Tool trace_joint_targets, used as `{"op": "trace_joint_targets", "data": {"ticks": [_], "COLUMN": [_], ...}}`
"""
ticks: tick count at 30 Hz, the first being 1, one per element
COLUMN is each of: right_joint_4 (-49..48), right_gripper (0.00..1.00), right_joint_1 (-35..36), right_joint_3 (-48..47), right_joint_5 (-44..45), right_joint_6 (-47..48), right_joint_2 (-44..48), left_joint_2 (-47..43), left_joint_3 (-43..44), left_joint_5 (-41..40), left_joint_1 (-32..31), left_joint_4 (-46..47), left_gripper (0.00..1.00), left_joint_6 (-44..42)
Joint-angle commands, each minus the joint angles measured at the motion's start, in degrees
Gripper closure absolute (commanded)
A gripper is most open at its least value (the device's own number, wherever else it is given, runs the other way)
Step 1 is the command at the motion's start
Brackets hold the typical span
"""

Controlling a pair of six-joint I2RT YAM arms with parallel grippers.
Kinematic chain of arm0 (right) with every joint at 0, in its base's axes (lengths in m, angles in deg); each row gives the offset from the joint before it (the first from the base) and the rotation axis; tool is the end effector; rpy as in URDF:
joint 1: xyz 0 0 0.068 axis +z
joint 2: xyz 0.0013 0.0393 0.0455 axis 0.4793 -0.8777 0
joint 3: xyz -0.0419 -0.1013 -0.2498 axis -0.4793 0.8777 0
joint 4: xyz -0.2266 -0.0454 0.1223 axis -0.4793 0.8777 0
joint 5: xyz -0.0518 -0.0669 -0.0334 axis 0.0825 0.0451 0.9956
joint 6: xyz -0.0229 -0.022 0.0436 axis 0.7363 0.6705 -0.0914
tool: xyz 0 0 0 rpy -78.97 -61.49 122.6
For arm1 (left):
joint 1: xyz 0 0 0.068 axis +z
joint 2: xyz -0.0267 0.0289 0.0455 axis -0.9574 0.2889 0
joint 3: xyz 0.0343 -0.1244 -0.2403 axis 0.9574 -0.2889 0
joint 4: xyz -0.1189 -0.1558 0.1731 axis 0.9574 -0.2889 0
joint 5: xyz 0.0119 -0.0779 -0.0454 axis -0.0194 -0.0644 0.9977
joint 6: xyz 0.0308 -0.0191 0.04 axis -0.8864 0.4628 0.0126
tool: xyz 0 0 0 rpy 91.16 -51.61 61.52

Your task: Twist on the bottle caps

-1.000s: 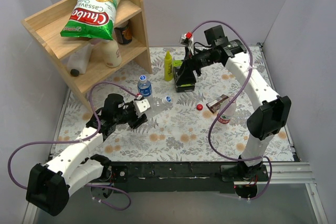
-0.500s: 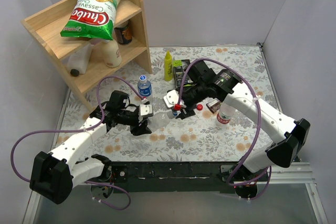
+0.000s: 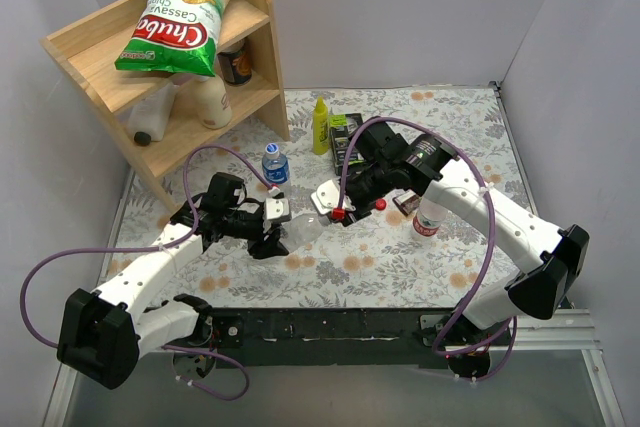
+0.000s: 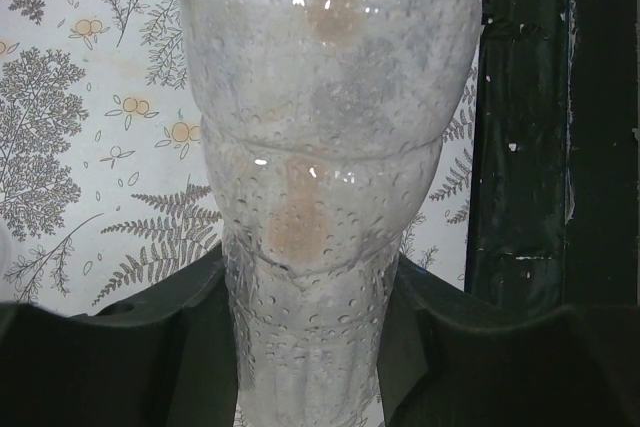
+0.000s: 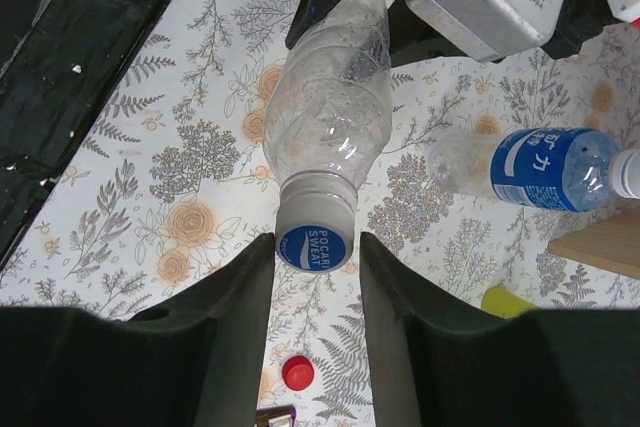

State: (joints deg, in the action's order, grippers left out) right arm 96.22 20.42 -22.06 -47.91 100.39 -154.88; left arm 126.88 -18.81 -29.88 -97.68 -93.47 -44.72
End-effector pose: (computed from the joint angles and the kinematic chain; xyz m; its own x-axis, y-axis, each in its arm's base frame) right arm 0.1756 0.2329 0.3705 0.6203 -0.4775 -0.6223 -0.7765 -0.4858 -0.4013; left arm 0.1688 -0.1065 0.2255 -0.7181 0.3587 -0.5964 0.6955 0.3990 -0.5976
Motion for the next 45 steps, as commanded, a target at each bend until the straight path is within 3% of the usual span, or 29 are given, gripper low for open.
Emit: {"op": "trace_joint_targets", "data": {"ticks": [1, 6, 9, 10, 13, 17, 18, 21, 25, 28, 34, 38, 41, 45], "right_joint_4": [0.8, 0.7, 0.7, 0.6, -1.7, -7.7, -9.7, -20.7, -22.0, -20.8, -16.2, -10.3, -7.4, -7.3], "right_gripper": [0.53, 0.55, 0.66, 0.78, 0.89, 0.96, 0.99, 0.99, 0.99, 0.99, 0.96, 0.96, 0.95, 0.95], "right_joint_1": [0.9, 1.0, 1.0, 1.0, -0.3, -3.7, -4.8, -6.3, -6.3, -7.2, -7.7, -7.7, -7.7, -7.7], "right_joint_3": [0.7, 0.7, 0.0, -0.6, -2.9, -5.1, -3.9, 0.8, -1.0, -2.8, -4.2, -6.1, -6.0, -5.5], "right_joint_5": [-0.8, -1.0, -1.0, -1.1, -3.5, -10.3, -11.8, -17.6, -18.8, -18.1, -18.4, -16.4, -15.0, -14.8], "right_joint_6": [1.5, 0.9, -1.6, -2.7, -12.8, -34.1, -44.7, -62.7, -62.2, -60.9, -55.2, -48.6, -44.0, -43.0], "right_joint_2": [-0.4, -0.9, -1.9, -2.8, -4.8, -7.7, -7.7, -7.6, -9.5, -10.4, -11.1, -11.8, -12.1, -12.1], "left_joint_2": [-0.6, -0.7, -0.9, -1.0, -1.9, -3.8, -4.0, -3.2, -0.4, -1.2, -3.2, -4.8, -7.8, -10.2], "left_joint_3": [2.4, 2.7, 2.5, 2.3, 0.7, -2.6, -3.1, -4.5, -5.3, -6.1, -5.1, -4.1, -5.6, -6.9], "left_joint_5": [3.4, 3.3, 3.2, 2.6, -0.5, -4.8, -5.7, -10.6, -12.5, -11.4, -6.7, -8.8, -9.7, -8.8], "left_joint_1": [0.0, 0.0, 0.0, 0.0, 0.0, 0.0, -0.1, -0.1, -0.1, -0.1, 0.0, -0.1, -0.1, -0.1], "left_joint_4": [1.4, 1.6, 2.3, 3.2, 9.0, 19.9, 21.8, 29.4, 35.3, 35.6, 29.1, 23.8, 23.0, 24.7], "left_gripper": [1.00, 1.00, 1.00, 1.00, 1.00, 1.00, 1.00, 1.00, 1.00, 1.00, 1.00, 1.00, 1.00, 1.00], "left_joint_6": [0.3, 0.3, 1.0, 1.4, 7.4, 19.8, 24.4, 36.1, 43.7, 42.6, 29.8, 14.1, 7.5, 8.3]}}
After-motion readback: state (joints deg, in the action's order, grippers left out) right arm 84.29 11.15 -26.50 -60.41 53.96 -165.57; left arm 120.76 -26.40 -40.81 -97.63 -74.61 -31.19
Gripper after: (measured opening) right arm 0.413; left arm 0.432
